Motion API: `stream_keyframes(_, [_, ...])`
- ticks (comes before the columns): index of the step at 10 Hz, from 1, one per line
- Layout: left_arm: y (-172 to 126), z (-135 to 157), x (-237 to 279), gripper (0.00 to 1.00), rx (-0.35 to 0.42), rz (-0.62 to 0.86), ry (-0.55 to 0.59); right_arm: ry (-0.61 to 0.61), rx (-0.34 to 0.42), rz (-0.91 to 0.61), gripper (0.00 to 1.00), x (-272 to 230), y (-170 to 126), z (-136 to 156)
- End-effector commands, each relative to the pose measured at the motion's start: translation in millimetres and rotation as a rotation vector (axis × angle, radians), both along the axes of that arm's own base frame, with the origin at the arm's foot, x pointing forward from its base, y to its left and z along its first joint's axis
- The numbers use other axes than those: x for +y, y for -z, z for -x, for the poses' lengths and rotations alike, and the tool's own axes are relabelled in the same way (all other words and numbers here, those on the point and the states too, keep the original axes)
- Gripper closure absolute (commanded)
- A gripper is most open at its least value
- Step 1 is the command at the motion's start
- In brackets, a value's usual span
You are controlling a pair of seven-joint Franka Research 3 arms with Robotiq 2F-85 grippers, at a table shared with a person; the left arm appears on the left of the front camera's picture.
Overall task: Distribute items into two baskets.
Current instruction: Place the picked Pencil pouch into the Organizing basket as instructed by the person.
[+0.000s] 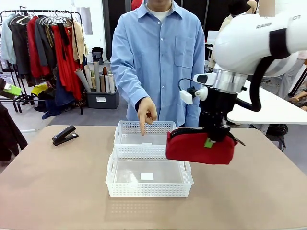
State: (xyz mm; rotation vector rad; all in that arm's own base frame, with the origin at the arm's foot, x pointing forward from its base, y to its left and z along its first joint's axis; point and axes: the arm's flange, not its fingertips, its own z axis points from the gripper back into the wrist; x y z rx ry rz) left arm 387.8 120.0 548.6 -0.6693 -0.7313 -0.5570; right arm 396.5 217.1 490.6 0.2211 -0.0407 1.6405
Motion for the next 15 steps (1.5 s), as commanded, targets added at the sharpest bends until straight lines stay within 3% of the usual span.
stream_keyframes(1, [-1, 0, -1, 0.0, -0.009, 0.023, -0.001, 0.004, -0.004, -0.033, 1.0, 26, -1, -10])
stream_keyframes(8, [-1, 0, -1, 0.0, -0.009, 0.023, -0.001, 0.019, -0.069, 0.03, 1.0, 100, 16, -26])
stream_keyframes(15, [-1, 0, -1, 0.0, -0.009, 0.023, -0.001, 0.032, -0.095, 0.032, 1.0, 137, 68, -50])
